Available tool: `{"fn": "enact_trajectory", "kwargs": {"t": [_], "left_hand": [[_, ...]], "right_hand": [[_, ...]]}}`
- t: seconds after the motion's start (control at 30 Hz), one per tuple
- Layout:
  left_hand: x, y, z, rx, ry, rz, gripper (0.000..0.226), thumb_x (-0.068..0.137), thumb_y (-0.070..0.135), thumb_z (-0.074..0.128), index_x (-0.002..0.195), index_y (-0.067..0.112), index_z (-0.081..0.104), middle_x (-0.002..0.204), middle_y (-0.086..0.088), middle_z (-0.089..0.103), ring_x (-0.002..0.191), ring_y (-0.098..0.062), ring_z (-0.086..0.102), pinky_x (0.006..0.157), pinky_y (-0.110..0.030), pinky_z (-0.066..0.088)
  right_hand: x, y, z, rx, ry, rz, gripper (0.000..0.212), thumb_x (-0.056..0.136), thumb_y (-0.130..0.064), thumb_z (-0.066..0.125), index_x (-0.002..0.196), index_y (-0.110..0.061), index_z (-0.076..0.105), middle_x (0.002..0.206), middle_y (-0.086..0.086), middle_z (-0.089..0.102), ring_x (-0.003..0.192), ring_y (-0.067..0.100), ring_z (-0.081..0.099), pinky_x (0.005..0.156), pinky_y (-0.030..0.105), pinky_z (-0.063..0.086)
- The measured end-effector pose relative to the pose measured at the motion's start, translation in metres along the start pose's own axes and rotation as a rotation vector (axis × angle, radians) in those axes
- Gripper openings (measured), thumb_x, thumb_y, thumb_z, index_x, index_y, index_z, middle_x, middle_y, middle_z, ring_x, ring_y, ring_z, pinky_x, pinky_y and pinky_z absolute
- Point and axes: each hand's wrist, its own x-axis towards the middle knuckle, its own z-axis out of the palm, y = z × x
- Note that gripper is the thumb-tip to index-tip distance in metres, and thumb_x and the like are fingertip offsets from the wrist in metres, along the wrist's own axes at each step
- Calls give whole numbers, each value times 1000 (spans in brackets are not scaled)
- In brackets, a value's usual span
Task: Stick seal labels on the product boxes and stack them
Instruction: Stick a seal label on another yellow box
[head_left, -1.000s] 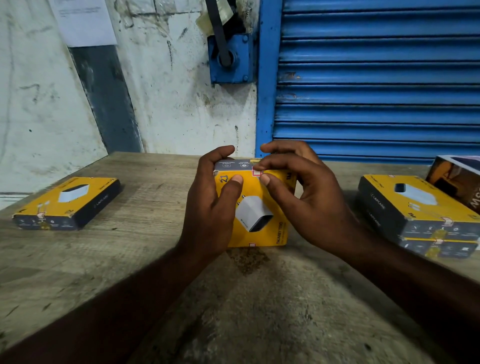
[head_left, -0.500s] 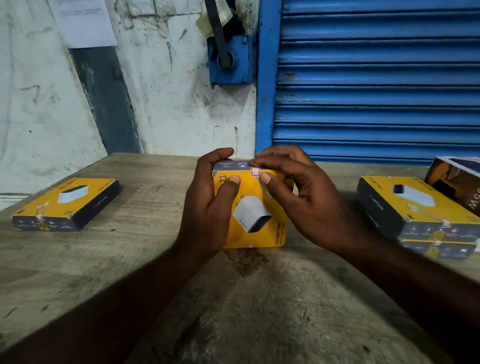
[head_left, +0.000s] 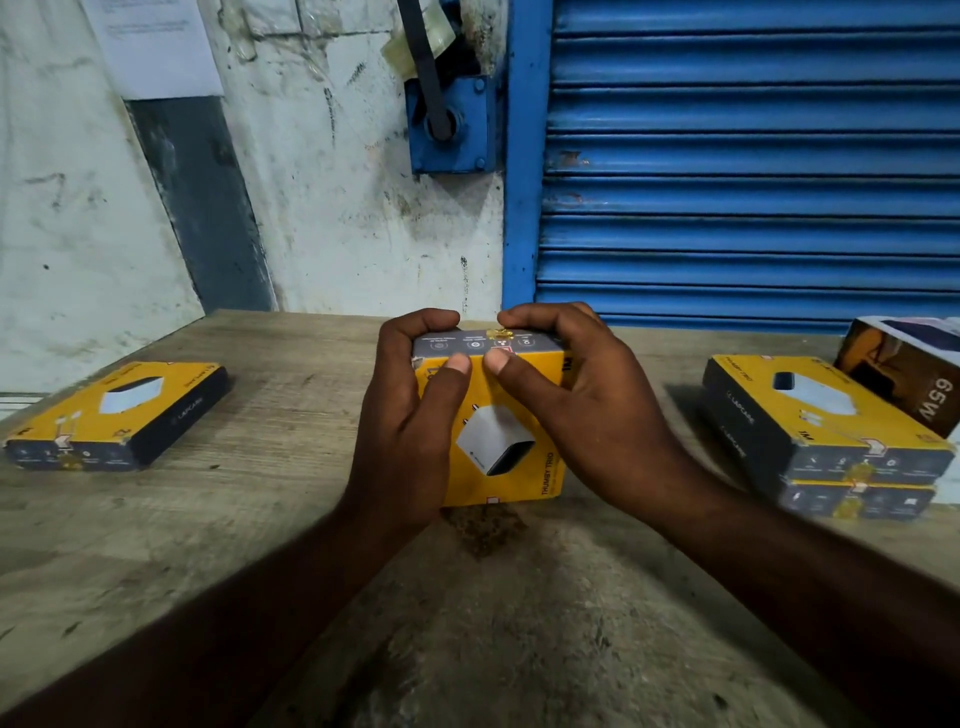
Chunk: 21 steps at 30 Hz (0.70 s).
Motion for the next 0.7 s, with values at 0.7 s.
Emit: {"fn": "enact_trajectory", "kwargs": {"t": [0.7], "left_hand": [[-1,4,8,145,87,65,45,85,37,75,120,27,50,102,19,64,91,4,67,71,-9,50]], "right_hand": [[2,1,-15,163,-147,-15,32,95,-28,51,121,-19,67,116,-2,62,115,13,61,101,40,50]]}}
